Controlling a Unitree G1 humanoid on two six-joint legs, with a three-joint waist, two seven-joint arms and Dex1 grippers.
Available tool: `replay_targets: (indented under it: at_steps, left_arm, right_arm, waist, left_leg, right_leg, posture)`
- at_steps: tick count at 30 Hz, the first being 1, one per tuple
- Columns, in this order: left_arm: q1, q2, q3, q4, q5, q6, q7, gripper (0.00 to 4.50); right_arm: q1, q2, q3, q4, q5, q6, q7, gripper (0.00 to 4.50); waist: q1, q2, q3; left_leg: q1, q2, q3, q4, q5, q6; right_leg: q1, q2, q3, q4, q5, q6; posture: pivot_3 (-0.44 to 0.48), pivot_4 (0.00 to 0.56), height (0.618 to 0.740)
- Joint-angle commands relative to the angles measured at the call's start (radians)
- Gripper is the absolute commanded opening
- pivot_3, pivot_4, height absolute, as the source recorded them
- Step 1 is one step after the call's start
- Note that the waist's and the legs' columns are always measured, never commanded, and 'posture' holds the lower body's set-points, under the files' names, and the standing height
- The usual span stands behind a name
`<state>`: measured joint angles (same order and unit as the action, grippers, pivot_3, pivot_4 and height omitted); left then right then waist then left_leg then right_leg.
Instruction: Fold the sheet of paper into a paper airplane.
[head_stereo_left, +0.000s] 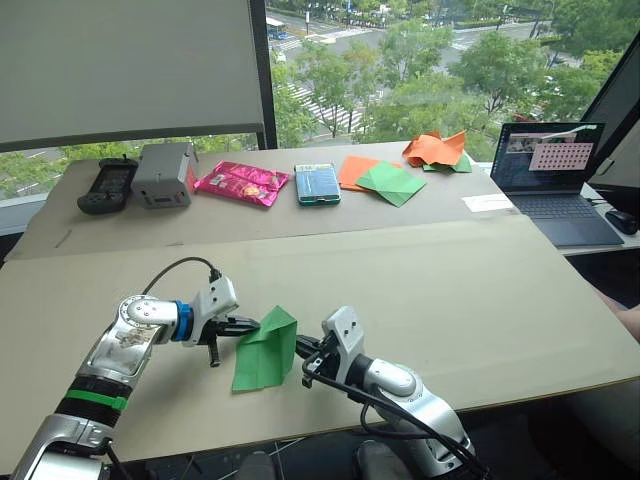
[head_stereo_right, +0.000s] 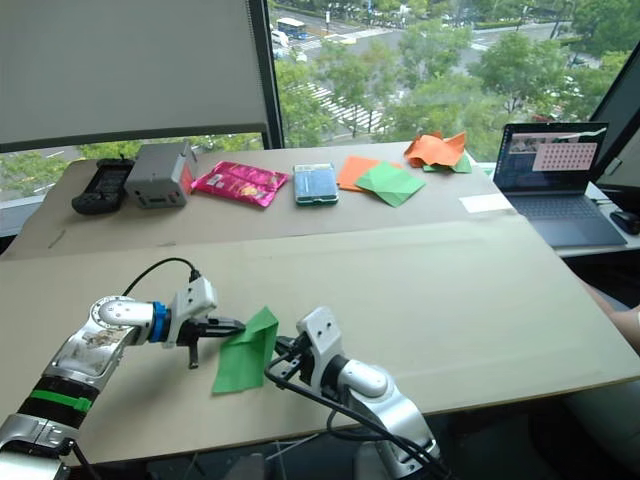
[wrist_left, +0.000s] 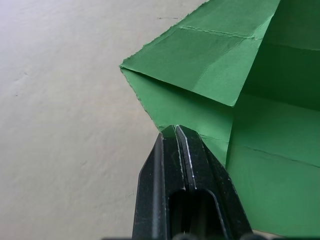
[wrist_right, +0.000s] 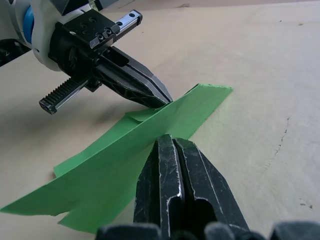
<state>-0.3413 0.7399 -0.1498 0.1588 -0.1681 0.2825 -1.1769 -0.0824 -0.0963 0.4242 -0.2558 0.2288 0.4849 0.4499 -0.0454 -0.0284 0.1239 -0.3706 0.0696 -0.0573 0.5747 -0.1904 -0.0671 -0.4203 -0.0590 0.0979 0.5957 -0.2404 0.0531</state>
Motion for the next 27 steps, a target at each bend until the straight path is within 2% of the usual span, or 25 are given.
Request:
replay_targets:
  at_steps: [1, 11, 27]
  left_arm:
    - [0.013, 0.001, 0.021, -0.048, -0.039, 0.033, -0.013, 0.03]
    - [0.034, -0.004, 0.003, -0.057, -0.037, 0.05, -0.014, 0.03]
    - [-0.013, -0.044, -0.049, -0.042, -0.02, 0.042, -0.031, 0.03]
  right_arm:
    - [-0.02, 0.011, 0.005, -0.013, -0.001, -0.015, 0.008, 0.0]
    - [-0.074, 0.037, 0.004, -0.008, 0.001, -0.003, 0.012, 0.0]
    - [-0.151, 0.085, 0.02, 0.117, -0.02, -0.03, 0.034, 0.0]
  waist:
    - [0.0, 0.0, 0.0]
    - [0.001, 0.0, 0.001]
    - [0.002, 0.0, 0.001]
  left_leg:
    - [0.0, 0.0, 0.0, 0.0, 0.0, 0.0]
    - [-0.001, 0.0, 0.0, 0.0, 0.0, 0.001]
    - [-0.001, 0.0, 0.0, 0.0, 0.005, 0.008]
  right_leg:
    - [0.0, 0.0, 0.0, 0.0, 0.0, 0.0]
    - [0.0, 0.0, 0.0, 0.0, 0.0, 0.0]
    - [0.001, 0.001, 0.001, 0.001, 0.0, 0.0]
  posture:
    - [0.0, 0.15, 0.725]
    - [0.0, 0.15, 0.725]
    - [0.0, 0.15, 0.725]
